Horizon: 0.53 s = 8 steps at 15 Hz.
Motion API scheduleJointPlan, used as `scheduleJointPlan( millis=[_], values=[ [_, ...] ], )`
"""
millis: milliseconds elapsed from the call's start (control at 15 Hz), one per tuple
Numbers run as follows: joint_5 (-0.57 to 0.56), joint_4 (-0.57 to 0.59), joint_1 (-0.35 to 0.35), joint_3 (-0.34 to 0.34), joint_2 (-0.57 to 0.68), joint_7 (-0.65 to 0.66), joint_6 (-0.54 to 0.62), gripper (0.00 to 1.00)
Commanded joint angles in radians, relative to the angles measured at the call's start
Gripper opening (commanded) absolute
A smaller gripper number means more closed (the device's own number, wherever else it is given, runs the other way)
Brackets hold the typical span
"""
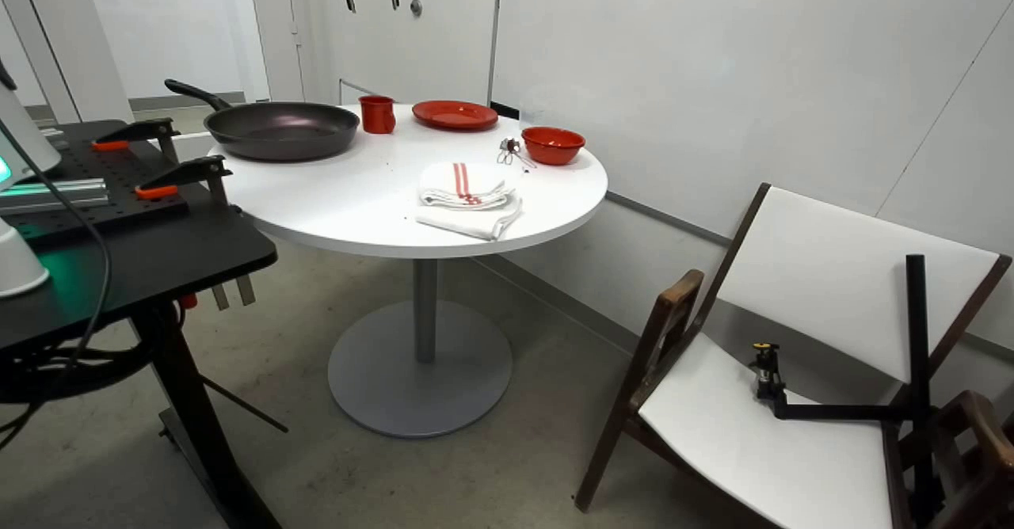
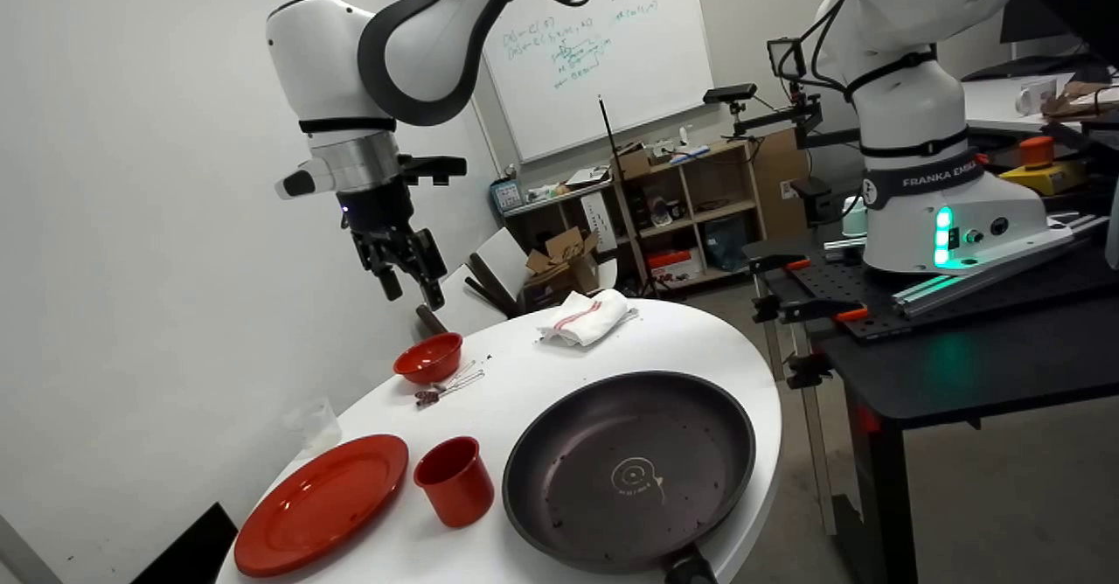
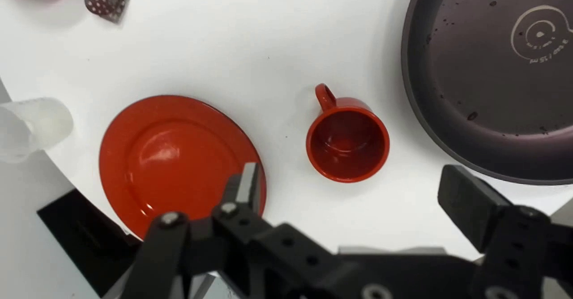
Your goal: Pick up the red cup and put it on the left side of the table
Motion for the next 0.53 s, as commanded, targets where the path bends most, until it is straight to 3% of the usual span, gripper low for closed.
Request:
scheduleJointPlan(
  millis=[0, 467],
  values=[
    [0.015, -0.064, -0.034, -0.017, -0.067, 0.063, -0.006, 1.0],
    [0.04, -0.166, -0.11, -0.048, -0.161, 0.12, -0.025, 1.0]
  ],
)
